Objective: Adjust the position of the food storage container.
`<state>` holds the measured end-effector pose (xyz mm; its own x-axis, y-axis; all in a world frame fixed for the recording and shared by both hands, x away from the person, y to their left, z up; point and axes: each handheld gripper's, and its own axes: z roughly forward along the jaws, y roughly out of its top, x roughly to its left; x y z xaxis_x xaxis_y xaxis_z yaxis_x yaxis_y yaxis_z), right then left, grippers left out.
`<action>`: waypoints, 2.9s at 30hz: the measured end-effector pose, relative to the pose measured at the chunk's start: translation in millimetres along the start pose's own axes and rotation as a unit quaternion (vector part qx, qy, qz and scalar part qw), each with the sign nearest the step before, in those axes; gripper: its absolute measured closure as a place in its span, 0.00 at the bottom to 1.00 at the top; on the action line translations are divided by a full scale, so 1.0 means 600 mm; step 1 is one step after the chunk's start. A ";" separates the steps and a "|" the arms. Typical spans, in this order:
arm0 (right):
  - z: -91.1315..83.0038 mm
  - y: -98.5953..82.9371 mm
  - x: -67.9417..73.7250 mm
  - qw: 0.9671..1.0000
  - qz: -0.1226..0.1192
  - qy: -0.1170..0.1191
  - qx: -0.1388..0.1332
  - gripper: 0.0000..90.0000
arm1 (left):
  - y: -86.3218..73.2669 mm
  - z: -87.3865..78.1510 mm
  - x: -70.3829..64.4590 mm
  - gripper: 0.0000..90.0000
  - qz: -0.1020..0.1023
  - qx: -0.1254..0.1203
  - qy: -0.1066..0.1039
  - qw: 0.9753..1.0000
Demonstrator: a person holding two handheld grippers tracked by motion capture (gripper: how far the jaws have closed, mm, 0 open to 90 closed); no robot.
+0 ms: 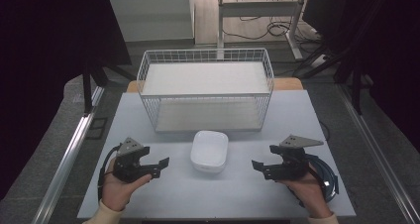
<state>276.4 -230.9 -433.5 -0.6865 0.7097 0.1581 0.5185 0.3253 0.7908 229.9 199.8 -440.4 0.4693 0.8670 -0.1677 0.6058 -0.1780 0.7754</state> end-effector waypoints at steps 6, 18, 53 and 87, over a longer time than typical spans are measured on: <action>-0.010 0.003 0.003 1.000 0.000 0.002 -0.008 0.14 | 0.003 -0.006 -0.005 0.21 0.005 -0.002 -0.001 1.000; -0.011 0.005 -0.004 1.000 0.012 0.004 -0.008 0.16 | 0.001 0.002 -0.003 0.21 -0.002 0.014 -0.005 1.000; -0.079 -0.013 -0.074 0.998 0.022 -0.060 0.010 0.38 | -0.007 0.021 0.004 0.20 -0.026 0.035 -0.037 0.998; -0.185 -0.090 -0.171 0.975 0.084 -0.191 0.080 0.80 | -0.010 0.023 -0.004 0.18 -0.014 0.049 -0.025 0.998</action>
<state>262.2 -390.5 -426.9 -0.3600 0.9327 0.0215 0.7013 0.2554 0.6656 233.9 192.7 -452.9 0.4825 0.8477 -0.2205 0.6774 -0.2015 0.7075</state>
